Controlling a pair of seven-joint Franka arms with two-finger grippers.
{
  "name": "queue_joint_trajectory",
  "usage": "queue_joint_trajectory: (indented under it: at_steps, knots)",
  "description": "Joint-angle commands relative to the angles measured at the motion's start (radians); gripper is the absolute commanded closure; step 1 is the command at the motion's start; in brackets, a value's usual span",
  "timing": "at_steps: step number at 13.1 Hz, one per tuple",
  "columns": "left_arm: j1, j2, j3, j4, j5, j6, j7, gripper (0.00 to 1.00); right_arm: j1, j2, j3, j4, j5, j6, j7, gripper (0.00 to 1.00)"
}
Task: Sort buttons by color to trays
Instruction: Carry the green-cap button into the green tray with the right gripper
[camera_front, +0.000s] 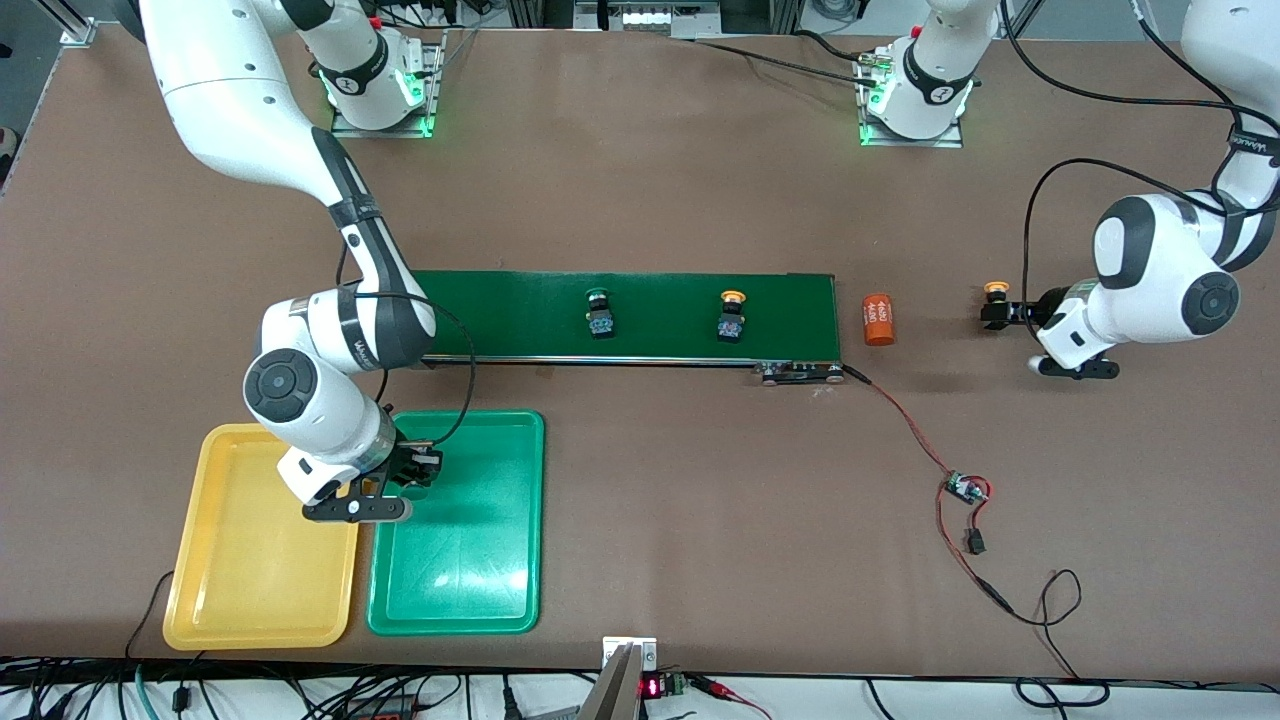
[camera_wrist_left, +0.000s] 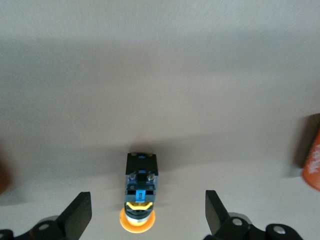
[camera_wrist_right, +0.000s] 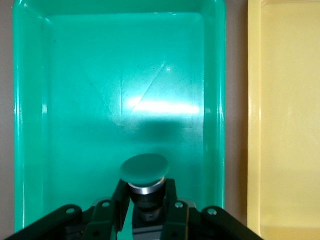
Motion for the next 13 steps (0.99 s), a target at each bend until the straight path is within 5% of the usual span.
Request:
queue_joint_trajectory:
  at_steps: [1, 2, 3, 7, 8, 13]
  knots:
    - [0.033, 0.016, -0.017, -0.015, 0.069, 0.042, 0.019, 0.0, -0.011, 0.014, 0.003, 0.025, 0.007, 0.002, -0.016, 0.47]
    - [0.035, 0.028, -0.017, -0.015, 0.074, 0.045, 0.017, 0.0, -0.017, 0.01, 0.003, 0.025, 0.009, 0.002, -0.023, 0.29]
    - [0.048, 0.043, -0.017, -0.015, 0.075, 0.045, 0.017, 0.0, -0.016, 0.005, 0.003, 0.025, 0.01, 0.002, -0.027, 0.22]
    - [0.065, 0.074, -0.017, -0.028, 0.075, 0.045, 0.014, 0.0, 0.006, -0.09, 0.009, -0.046, 0.021, -0.056, -0.027, 0.13]
    - [0.065, 0.076, -0.018, -0.035, 0.075, 0.045, 0.013, 0.04, 0.015, -0.137, 0.012, -0.097, 0.02, -0.088, -0.023, 0.02]
    - [0.064, 0.073, -0.018, -0.047, 0.075, 0.021, 0.019, 0.79, 0.02, -0.382, 0.032, -0.371, 0.021, -0.151, -0.007, 0.0]
